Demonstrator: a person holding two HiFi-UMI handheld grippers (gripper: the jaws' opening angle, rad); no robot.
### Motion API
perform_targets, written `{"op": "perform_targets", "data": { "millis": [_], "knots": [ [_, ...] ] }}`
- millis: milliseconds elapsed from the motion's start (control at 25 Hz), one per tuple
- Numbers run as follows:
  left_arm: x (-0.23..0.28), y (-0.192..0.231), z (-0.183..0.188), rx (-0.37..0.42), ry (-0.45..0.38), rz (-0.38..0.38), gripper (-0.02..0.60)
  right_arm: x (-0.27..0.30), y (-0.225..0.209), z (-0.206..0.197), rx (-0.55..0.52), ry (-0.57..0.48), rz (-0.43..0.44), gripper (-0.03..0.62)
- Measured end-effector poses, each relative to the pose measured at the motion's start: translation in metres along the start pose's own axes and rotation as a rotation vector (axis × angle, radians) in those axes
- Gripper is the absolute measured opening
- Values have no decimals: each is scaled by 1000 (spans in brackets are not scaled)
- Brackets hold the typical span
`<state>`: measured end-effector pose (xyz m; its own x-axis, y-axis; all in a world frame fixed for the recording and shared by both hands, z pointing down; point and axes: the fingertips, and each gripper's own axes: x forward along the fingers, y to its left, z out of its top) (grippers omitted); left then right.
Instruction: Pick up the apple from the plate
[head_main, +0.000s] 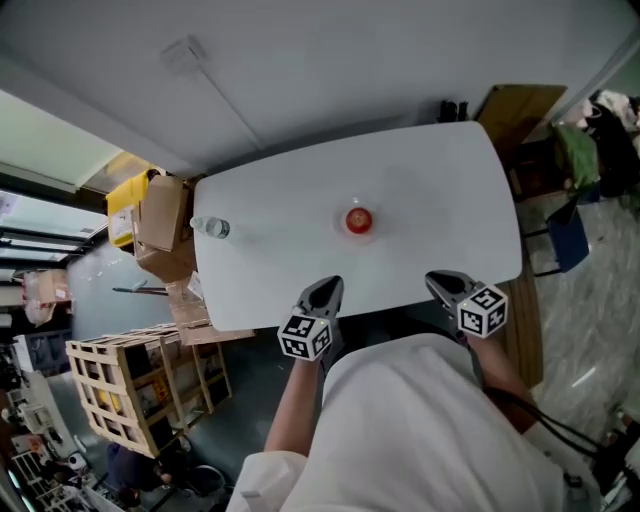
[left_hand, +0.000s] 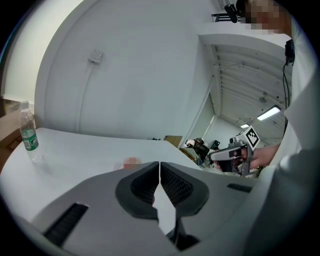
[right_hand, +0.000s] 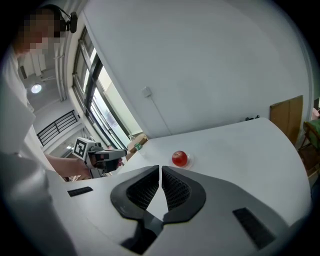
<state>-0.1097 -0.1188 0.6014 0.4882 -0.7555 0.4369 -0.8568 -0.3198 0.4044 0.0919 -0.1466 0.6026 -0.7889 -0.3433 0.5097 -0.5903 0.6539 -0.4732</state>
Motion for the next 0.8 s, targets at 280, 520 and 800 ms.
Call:
{"op": "perform_targets", "data": {
  "millis": [280, 520, 800],
  "knots": [
    [26, 8, 7, 1, 3, 78, 23, 8, -26, 2, -10, 42, 72, 40],
    [58, 13, 9, 13, 33, 115, 61, 11, -44, 6, -9, 77, 125, 40],
    [99, 27, -3, -1, 88, 147, 100, 19, -57, 14, -9, 107, 163, 40]
  ]
}}
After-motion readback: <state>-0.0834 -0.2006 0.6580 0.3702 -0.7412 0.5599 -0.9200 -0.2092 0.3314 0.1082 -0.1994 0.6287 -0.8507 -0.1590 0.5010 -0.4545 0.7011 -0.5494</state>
